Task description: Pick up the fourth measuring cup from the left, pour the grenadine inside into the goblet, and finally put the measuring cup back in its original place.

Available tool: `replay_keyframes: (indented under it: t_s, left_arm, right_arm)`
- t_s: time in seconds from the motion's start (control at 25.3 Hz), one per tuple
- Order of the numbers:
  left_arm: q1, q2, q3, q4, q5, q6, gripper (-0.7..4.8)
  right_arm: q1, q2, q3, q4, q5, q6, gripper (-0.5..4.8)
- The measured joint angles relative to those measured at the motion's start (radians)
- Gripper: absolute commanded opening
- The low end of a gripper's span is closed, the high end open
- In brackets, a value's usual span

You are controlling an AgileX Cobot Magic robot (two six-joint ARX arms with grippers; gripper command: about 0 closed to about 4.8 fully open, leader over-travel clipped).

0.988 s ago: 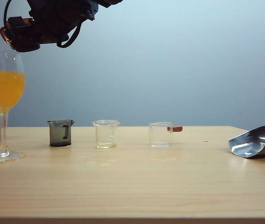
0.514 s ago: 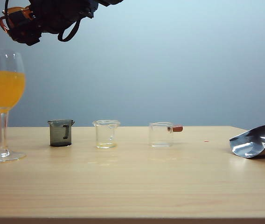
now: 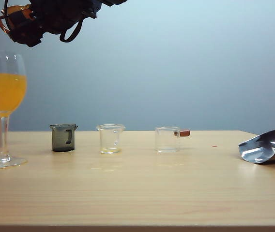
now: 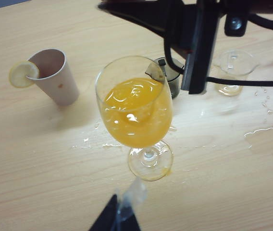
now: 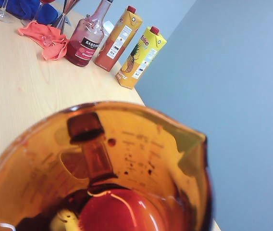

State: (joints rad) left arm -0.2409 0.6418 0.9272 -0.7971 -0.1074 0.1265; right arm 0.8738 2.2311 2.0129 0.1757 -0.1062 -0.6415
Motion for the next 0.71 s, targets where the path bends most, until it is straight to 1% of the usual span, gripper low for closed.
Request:
replay_keyframes:
  t_s: [0.36,0.71]
  left_arm:
    - [0.000,0.000,0.000,0.000,0.000,0.000,-0.03]
    - [0.000,0.000,0.000,0.000,0.000,0.000,-0.03]
  right_arm:
    - [0.000,0.000,0.000,0.001,0.000,-0.024,1.98]
    - [0.000,0.000,0.000,0.002,-0.023,-0.165,1.98]
